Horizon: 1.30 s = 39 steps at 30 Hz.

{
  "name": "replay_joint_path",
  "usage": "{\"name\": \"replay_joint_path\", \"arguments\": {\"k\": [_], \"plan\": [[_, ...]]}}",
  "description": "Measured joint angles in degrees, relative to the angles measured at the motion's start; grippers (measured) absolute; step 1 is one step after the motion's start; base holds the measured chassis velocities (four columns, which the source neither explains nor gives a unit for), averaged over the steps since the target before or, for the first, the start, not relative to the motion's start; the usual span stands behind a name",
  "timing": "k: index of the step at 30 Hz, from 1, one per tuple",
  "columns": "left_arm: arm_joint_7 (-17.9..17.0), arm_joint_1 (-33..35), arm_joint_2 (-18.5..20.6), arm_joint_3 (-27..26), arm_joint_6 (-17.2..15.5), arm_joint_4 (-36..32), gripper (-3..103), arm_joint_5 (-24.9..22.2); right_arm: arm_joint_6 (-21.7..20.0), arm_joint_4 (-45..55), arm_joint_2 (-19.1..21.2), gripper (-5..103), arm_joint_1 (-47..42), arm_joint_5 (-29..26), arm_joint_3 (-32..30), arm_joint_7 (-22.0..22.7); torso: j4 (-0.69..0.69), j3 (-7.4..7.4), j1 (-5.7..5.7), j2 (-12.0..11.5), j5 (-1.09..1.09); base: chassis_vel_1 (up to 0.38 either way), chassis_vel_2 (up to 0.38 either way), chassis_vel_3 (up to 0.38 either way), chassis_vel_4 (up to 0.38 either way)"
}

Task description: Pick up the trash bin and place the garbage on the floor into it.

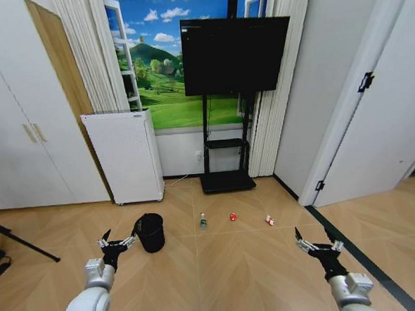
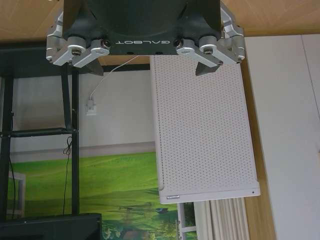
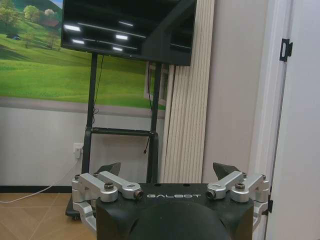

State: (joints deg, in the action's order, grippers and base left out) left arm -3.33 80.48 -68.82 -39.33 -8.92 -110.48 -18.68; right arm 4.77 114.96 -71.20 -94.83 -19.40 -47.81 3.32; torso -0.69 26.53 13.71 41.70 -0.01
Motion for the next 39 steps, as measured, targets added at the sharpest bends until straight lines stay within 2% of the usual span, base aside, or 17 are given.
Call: {"name": "replay_joint_path", "arguments": {"k": [4,21,25,31,39], "plan": [[0.0,0.4,-0.15,-0.15,0.09,-0.2,100,0.04,0.09,0.28,-0.03,100,-0.28,-0.02,-0.02,-0.22,0.04,0.0,0.0,0.0,0.0,-0.174,0.17,0.177,-0.195],[0.03,0.46,-0.32,-0.37,0.26,-0.05,100,0.15,0.49,0.36,-0.13,100,-0.31,-0.02,0.05,-0.61,0.0,-0.01,-0.01,0.0,0.0,-0.196,0.186,0.186,-0.191],[0.03,0.17,-0.39,-0.29,0.26,0.27,100,0.16,0.38,0.04,0.04,100,0.07,-0.06,0.29,-0.63,0.04,0.0,-0.01,0.0,0.01,-0.184,0.182,0.178,-0.191],[0.06,-0.03,-0.4,-0.22,0.26,0.53,100,0.16,0.29,-0.22,0.06,100,0.25,-0.08,0.49,-0.74,0.0,0.0,-0.01,0.0,0.01,-0.191,0.18,0.176,-0.19],[0.07,-0.04,-0.43,-0.14,0.27,0.65,100,0.2,0.27,-0.34,0.05,100,0.3,-0.08,0.55,-1.08,0.04,0.0,0.0,0.0,0.02,-0.172,0.193,0.188,-0.183]]}}
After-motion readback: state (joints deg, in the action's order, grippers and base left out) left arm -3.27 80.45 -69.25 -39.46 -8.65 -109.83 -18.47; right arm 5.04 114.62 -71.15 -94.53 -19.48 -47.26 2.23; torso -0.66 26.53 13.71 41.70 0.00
